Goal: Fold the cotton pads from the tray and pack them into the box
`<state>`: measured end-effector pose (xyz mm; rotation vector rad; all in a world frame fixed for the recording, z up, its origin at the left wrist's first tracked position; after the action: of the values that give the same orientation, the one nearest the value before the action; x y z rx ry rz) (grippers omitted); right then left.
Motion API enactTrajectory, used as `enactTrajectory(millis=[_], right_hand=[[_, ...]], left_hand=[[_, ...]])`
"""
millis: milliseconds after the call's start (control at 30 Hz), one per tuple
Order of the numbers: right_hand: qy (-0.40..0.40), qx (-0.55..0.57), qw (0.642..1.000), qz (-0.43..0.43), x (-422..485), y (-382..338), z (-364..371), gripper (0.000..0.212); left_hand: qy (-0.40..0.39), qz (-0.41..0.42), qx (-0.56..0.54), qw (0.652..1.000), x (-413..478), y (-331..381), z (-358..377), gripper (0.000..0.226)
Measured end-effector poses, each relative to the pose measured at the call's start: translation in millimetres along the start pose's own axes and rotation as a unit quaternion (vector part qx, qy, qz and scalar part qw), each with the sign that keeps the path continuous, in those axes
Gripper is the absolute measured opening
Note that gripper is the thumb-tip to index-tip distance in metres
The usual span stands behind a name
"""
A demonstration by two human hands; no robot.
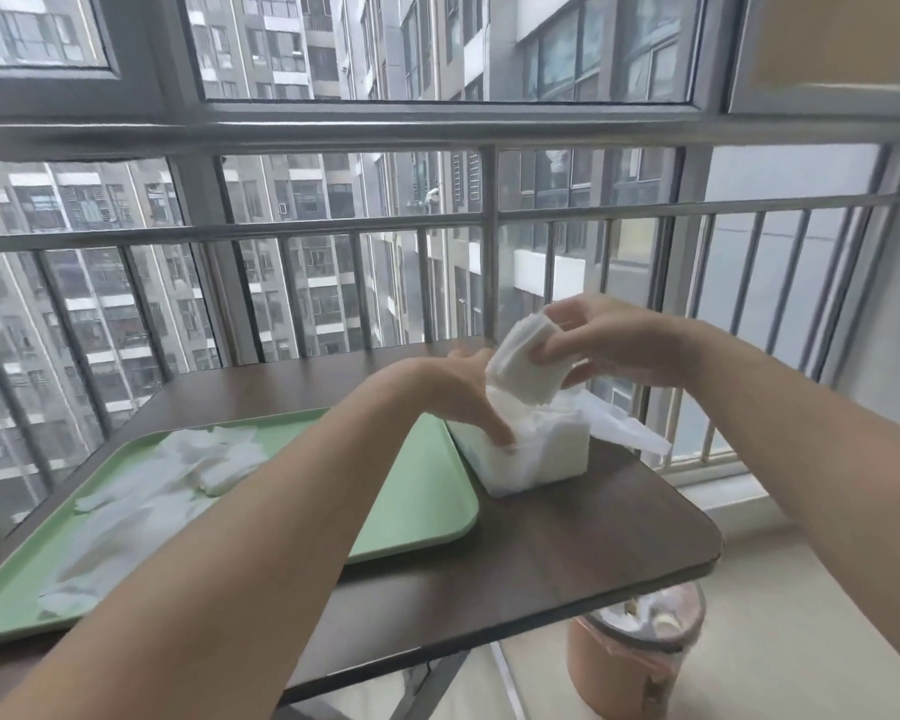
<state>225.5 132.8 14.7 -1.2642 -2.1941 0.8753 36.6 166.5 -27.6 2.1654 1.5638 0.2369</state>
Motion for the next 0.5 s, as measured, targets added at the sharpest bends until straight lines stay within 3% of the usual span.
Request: enactTrajectory(millis=[167,333,500], right_hand=[[-0.048,-0.01,0.999,-0.016,1,-6,5,0.018],[-0.054,-0.064,0.996,-0.026,3,-8,8,0.019],[-0.085,-0.045,0.995,-0.028,6,-4,10,0.027]], left_hand=[[-0.016,-0.079,0.027,0.996,3,7,0,0.105],[-0.052,-0.071,0.099,0.991,11,7,-1,0.129],[-0.048,-0.061,0.132,0.988,18,2,0,0.134]])
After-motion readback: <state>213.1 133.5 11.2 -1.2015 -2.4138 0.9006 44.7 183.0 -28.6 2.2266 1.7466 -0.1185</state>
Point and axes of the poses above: each hand's wrist, its own x-axis towards the middle knuckle, its own z-axis out of the palm, y = z × x, the point moved 2 cm from there along x, towards the middle knuckle, and after that the axes turned 12 degrees about -x, right-handed, at the moved point
